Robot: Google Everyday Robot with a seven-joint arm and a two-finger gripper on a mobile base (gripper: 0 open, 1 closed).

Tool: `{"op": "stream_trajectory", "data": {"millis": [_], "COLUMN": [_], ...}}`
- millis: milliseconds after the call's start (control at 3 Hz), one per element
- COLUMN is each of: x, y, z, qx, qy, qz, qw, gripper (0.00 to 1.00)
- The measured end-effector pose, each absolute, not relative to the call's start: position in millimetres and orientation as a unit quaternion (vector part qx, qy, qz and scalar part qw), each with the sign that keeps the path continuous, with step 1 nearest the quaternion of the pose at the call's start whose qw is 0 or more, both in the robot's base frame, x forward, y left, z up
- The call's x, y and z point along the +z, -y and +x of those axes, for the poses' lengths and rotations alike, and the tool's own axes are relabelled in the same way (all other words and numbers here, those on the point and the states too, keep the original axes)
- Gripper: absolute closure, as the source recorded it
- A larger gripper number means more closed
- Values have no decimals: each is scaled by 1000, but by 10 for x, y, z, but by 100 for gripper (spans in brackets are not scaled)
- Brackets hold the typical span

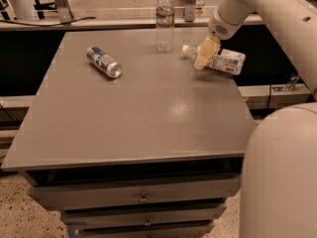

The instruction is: Place blue plastic bottle upright

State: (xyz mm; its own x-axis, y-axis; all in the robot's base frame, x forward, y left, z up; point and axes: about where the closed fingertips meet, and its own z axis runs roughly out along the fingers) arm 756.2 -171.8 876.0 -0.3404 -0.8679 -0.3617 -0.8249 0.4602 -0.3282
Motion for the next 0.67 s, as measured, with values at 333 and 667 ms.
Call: {"op": "stream_trajectory", "data": {"millis": [333,667], "x": [8563,8423], "y": [1805,1808], "z": [7693,7726], "qx": [-36,-23], "qy": [-828,-834], "qz": [-508,-508], "qw": [234,217], "gripper": [0,14]}}
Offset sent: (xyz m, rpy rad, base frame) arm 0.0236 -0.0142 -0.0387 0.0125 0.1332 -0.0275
